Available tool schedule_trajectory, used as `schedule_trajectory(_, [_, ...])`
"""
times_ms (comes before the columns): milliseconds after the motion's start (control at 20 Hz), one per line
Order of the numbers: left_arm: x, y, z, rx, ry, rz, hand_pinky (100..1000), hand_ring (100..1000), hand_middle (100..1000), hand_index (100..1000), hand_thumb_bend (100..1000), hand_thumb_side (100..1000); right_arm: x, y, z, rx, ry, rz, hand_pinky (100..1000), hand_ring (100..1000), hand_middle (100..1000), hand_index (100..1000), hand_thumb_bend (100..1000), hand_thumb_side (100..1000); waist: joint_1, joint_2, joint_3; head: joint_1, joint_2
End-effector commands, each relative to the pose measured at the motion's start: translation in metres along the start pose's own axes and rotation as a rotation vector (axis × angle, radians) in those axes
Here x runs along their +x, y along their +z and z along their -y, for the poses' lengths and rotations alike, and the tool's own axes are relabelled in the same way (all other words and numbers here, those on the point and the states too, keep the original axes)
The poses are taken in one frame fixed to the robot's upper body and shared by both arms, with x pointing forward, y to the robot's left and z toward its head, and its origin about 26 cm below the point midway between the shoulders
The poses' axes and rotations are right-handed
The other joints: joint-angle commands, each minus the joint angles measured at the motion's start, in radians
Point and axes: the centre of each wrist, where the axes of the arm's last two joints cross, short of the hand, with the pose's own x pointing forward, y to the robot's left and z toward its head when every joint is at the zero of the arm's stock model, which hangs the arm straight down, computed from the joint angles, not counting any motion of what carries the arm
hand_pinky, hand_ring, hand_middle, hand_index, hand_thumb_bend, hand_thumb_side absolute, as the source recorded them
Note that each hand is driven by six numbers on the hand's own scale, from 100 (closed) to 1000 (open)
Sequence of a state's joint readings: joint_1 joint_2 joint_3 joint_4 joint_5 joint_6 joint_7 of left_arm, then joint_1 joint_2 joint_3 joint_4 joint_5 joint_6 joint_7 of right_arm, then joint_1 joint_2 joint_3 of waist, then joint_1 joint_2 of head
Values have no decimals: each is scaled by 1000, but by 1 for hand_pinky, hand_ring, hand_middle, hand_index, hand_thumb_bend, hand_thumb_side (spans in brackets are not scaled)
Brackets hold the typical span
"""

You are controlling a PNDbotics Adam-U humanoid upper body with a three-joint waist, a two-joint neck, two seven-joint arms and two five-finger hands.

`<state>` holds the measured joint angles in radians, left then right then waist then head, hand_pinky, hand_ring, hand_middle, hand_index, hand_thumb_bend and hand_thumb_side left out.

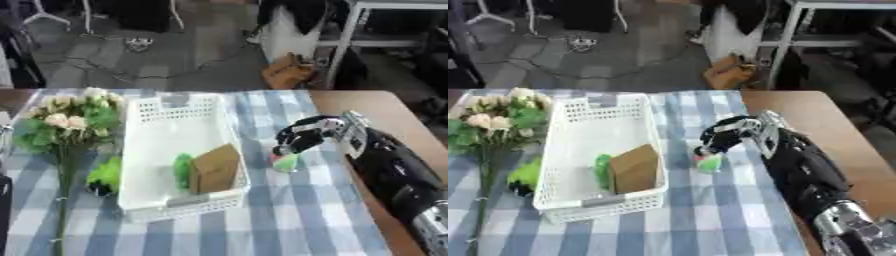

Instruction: Pick up objects on the table and place them in the box.

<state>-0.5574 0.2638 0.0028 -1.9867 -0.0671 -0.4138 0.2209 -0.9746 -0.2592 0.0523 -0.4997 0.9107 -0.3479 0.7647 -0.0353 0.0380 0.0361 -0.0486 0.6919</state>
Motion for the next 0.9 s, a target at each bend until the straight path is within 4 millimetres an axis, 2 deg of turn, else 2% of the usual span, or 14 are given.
schedule_trajectory(50, [4,-7,1,-6,4,28,770,989,945,985,100,806,-1,10,12,94,108,87,789,927,904,984,367,715,-2,2,1,0,5])
schedule_trajectory(200, [4,-8,1,-4,6,30,770,990,945,984,100,807,-1,9,11,89,104,90,808,934,908,980,377,721,-2,3,3,-6,5])
schedule_trajectory(250, [4,-8,1,-3,7,30,770,990,945,982,100,808,-1,10,11,87,109,91,839,961,934,998,443,736,-1,5,4,-7,4])
schedule_trajectory(300, [4,-8,1,-2,8,31,770,990,945,982,100,808,-2,10,11,83,118,93,839,961,934,998,443,736,0,7,4,-7,4])
schedule_trajectory(350, [4,-8,2,-2,9,31,769,990,944,979,100,809,-2,10,10,79,121,98,869,985,948,1000,492,773,1,8,5,-8,7])
schedule_trajectory(450, [4,-8,2,-3,11,32,769,990,943,978,100,809,-5,10,8,75,100,117,889,1000,960,1000,527,799,2,10,5,-9,14])
schedule_trajectory(500, [4,-8,2,-3,11,32,769,990,943,978,100,809,-6,10,7,71,79,131,889,1000,960,1000,527,799,3,11,6,-10,16])
schedule_trajectory(550, [4,-9,2,-3,12,32,770,990,943,977,100,809,-7,11,7,65,61,142,920,1000,963,1000,581,791,4,12,6,-11,17])
schedule_trajectory(650, [5,-9,3,-1,14,34,770,990,942,976,100,810,-8,13,9,30,38,148,937,1000,984,1000,614,773,7,15,9,-14,18])
schedule_trajectory(900, [5,-10,3,2,16,36,770,990,941,974,100,811,-11,19,12,-55,33,128,960,1000,997,1000,650,753,8,20,10,-15,17])
